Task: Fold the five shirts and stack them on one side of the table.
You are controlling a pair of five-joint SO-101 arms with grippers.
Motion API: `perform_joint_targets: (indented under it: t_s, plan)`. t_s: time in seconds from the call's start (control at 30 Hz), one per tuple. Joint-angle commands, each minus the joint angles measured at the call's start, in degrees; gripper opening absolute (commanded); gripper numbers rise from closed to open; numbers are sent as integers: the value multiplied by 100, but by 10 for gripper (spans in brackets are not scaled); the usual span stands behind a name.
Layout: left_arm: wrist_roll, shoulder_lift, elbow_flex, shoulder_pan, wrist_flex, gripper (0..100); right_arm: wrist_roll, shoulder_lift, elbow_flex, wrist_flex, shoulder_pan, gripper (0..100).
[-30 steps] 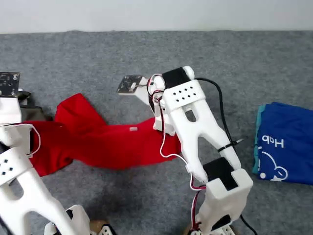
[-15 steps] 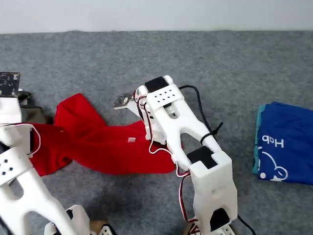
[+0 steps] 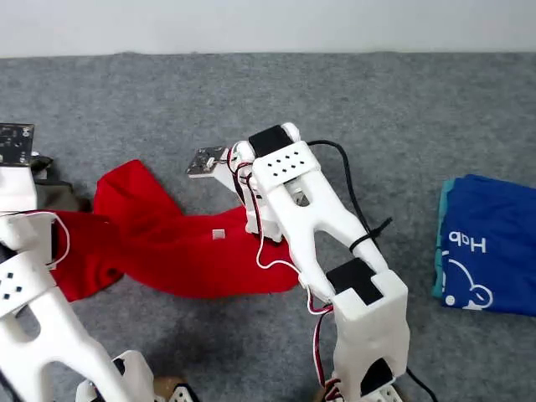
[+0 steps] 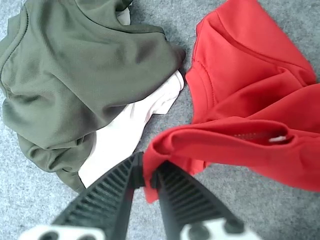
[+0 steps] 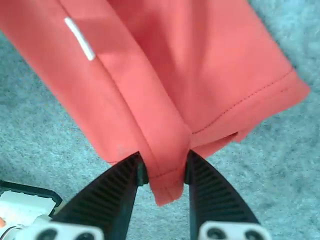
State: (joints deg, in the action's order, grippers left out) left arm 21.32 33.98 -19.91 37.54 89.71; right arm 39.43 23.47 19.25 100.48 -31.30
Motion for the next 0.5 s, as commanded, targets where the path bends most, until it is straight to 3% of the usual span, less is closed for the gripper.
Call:
perform_joint_targets:
  t_s: [0.0, 0.23, 0.47]
  plan:
    - [-62, 9, 31, 9, -105, 14, -70, -356, 176, 251, -101, 132]
    - [-62, 9, 31, 9, -105, 14, 185, -558, 176, 251, -101, 16]
    - [-62, 35, 66, 0, -105, 14, 545, -1341, 202, 251, -84, 11]
